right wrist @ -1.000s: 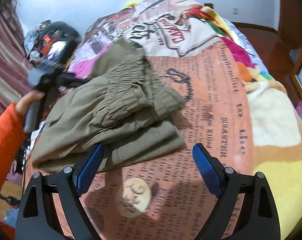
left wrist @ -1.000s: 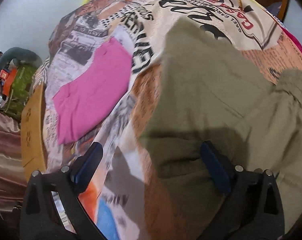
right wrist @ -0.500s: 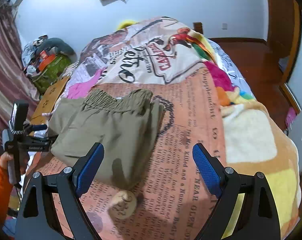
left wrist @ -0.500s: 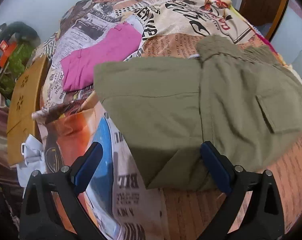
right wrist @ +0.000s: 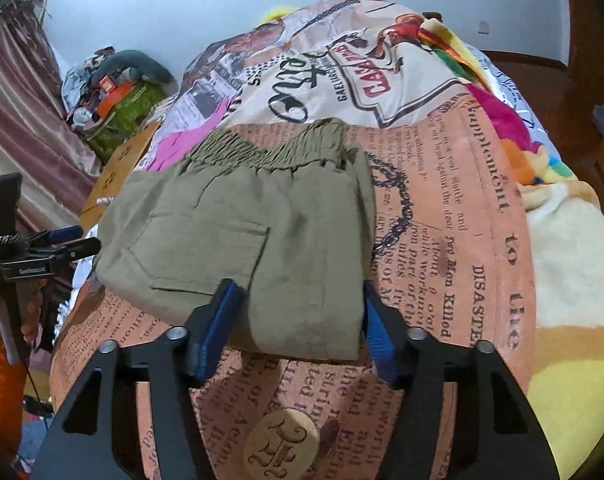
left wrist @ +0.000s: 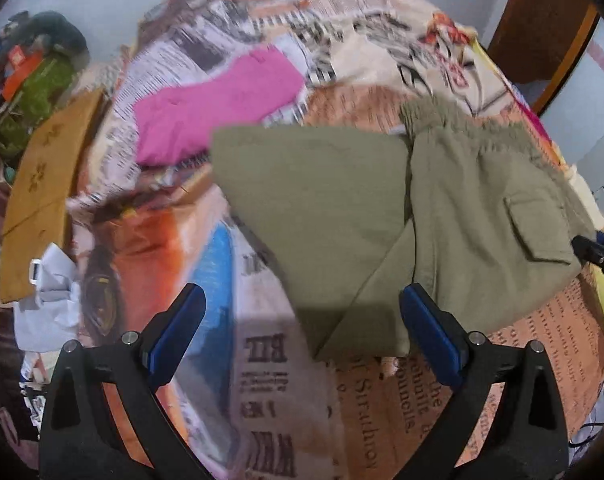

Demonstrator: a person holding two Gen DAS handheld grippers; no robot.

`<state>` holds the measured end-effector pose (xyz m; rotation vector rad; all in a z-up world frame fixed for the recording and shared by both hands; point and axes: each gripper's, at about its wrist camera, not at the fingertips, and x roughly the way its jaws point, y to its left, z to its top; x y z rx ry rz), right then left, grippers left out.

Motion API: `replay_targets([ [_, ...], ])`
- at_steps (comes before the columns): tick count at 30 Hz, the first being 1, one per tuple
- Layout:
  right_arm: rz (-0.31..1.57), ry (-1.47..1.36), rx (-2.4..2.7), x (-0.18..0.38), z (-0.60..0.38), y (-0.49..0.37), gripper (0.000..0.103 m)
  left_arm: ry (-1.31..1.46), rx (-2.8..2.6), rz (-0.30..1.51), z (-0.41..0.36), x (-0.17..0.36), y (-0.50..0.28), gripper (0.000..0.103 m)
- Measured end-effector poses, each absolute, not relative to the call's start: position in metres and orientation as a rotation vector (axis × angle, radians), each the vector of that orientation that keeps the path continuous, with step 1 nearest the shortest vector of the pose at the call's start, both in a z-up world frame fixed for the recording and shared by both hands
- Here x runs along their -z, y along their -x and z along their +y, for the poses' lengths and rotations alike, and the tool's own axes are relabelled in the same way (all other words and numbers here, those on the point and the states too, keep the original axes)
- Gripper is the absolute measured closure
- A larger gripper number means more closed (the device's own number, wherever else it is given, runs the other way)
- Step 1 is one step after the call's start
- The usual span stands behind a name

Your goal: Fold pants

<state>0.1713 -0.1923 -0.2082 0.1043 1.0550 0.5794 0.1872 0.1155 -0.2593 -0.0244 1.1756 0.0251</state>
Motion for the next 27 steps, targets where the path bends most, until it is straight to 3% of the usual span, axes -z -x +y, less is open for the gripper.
replay_targets([
  [14,1.042,-0.045,-0.584,0.21,-0.19,-0.166,0.055,0.105,-0.161,1.21,0.171,0.281,-0.165,0.003],
  [17,1.045,-0.038,-0.578,0.207,-0.188,-0.166,0.055,0.114,-0.19,1.185,0.177,0.268,-0.163,0.009],
  [27,0.994,-0.063,-0.562,0.176,-0.194,-0.188,0.055,0.067,-0.07,1.001,0.132,0.202,-0.202,0.009],
])
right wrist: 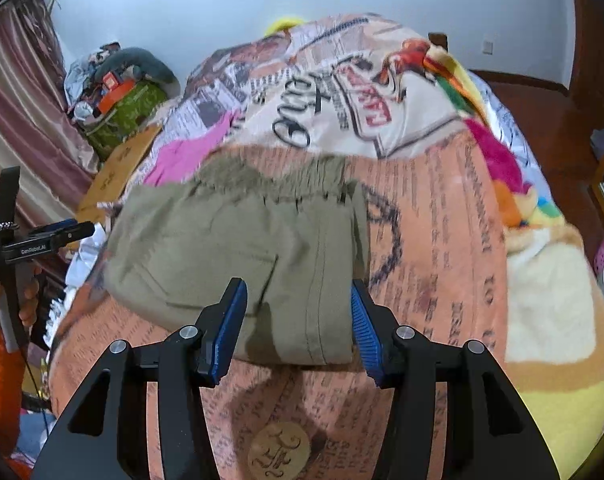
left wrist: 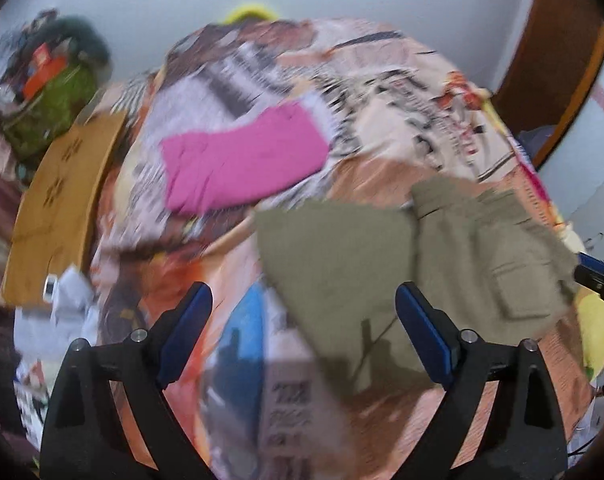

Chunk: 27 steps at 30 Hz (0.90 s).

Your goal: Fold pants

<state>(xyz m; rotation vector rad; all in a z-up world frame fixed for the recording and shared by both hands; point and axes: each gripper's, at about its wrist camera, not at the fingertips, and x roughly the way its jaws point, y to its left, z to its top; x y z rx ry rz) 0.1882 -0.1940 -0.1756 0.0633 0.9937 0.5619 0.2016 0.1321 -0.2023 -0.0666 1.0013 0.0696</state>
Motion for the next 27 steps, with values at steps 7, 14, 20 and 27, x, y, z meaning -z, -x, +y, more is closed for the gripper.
replay_targets([
  [7,0.967,0.004,-0.563,0.174,-0.184,-0.221,0.055,0.003,0.051,1.001,0.08,0.208,-0.246,0.009],
  [14,0.974,0.044,-0.569,0.184,-0.178,-0.254,0.055,-0.048,0.101,1.089,0.044,0.243,-0.285,0.03],
  [20,1.081,0.065,-0.6,0.214,-0.169,-0.282,0.055,-0.055,0.095,1.131,0.04,0.267,-0.295,0.037],
  [27,1.069,0.127,-0.628,0.232,-0.166,-0.275,0.079,-0.061,0.065,1.109,0.047,0.274,-0.292,0.036],
])
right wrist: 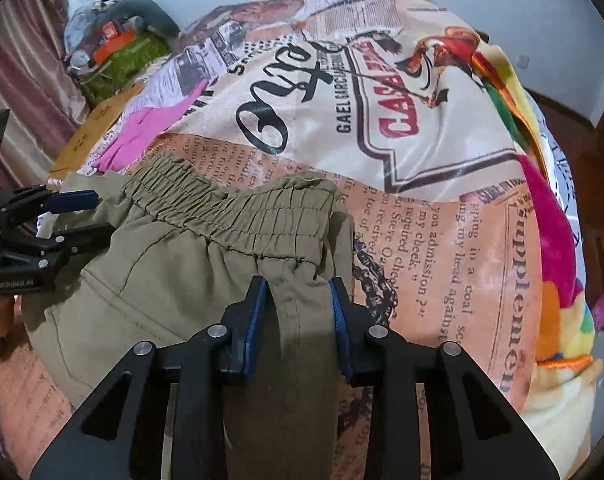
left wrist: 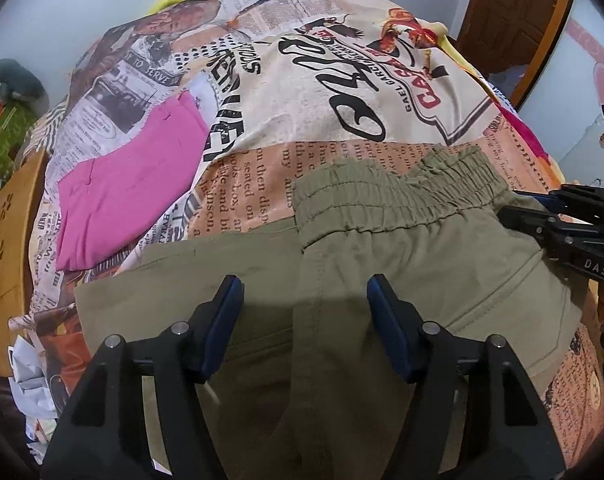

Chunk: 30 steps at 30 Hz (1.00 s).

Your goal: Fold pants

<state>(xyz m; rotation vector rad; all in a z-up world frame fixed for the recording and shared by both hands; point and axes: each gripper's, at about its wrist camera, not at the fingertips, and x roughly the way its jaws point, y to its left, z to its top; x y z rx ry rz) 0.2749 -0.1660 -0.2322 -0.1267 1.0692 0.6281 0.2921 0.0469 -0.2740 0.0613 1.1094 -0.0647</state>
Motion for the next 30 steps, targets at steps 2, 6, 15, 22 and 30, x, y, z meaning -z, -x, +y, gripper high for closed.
replay_targets([
  [2,1.065,0.116,-0.625,0.233,-0.169,-0.273,0.082,-0.072,0.054,1.102,0.047,0.275,-0.291,0.036],
  [6,1.071,0.141,-0.608,0.235,-0.166,-0.273,0.082,-0.064,0.043,1.113,0.047,0.275,-0.29,0.036],
  [15,1.058,0.154,-0.595,0.207,-0.169,-0.27,0.064,-0.035,0.017,1.04,0.067,0.23,-0.266,0.036],
  [22,1.036,0.093,-0.592,0.197,-0.179,-0.265,0.034,0.001,-0.097,1.021,0.111,0.224,-0.246,0.021],
  [30,1.171,0.053,-0.59,0.236,-0.186,-0.278,0.034,0.166,-0.148,1.153,0.156,0.27,-0.234,0.021],
])
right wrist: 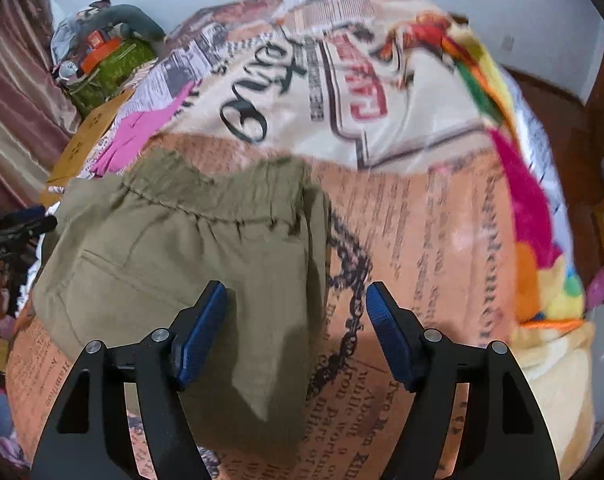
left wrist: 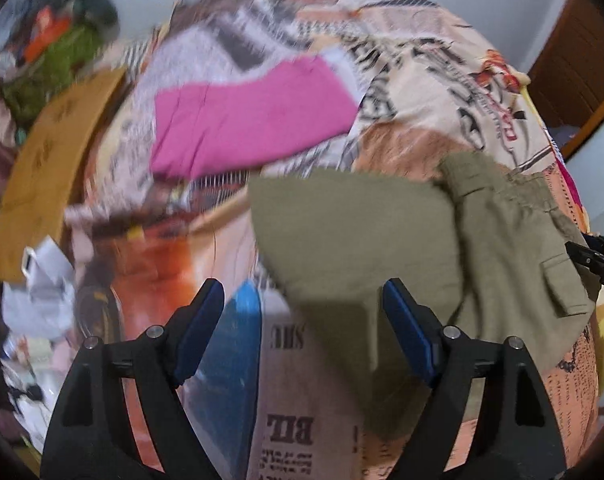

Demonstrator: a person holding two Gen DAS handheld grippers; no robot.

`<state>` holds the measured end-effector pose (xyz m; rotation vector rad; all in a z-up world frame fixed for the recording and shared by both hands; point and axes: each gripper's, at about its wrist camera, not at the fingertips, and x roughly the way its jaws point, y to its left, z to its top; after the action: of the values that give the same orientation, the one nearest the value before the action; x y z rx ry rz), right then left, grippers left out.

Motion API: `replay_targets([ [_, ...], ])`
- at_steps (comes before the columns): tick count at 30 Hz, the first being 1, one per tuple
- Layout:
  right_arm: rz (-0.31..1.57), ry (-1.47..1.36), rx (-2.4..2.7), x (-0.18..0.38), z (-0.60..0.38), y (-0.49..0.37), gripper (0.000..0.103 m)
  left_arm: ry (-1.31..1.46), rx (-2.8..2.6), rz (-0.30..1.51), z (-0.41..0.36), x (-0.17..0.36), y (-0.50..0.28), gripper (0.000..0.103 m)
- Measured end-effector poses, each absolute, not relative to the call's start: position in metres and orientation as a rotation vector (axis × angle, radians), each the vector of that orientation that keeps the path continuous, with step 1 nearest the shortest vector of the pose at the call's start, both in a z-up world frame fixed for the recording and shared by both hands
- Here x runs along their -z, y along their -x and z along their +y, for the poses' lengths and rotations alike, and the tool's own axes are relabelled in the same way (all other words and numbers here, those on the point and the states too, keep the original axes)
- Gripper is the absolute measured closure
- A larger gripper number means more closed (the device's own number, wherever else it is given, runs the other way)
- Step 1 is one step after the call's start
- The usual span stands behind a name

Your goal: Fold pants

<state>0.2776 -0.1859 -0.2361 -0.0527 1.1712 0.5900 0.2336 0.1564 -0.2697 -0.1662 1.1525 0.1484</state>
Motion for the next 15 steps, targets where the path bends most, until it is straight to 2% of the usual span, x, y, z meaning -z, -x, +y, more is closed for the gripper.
replay_targets([
  [2,1.205,0.001,-0.601,0.245,-0.19,-0.283,0.028,0.205,-0.133,1.176,0.159,0.28,-0.232,0.021],
  [9,1.264,-0.128,-0.653,0.261,-0.196,-0.292,0.023,0.276,-0.063,1.194,0.156,0.29,-0.24,0.021],
  [12,1.255,-0.129,-0.668,0.262,-0.191,-0.292,0.026,0.276,-0.059,1.193,0.155,0.291,-0.244,0.023],
  [13,1.252,-0.133,-0.677,0.261,-0.19,-0.292,0.031,0.288,-0.052,1.194,0.155,0.292,-0.245,0.025],
  [14,1.248,-0.14,-0.687,0.261,-0.188,-0.292,0.039,0.309,-0.037,1.194,0.156,0.292,-0.246,0.031],
  [15,1.245,-0.159,-0.703,0.26,-0.186,-0.291,0.044,0.328,-0.021,1.192,0.157,0.293,-0.247,0.044],
])
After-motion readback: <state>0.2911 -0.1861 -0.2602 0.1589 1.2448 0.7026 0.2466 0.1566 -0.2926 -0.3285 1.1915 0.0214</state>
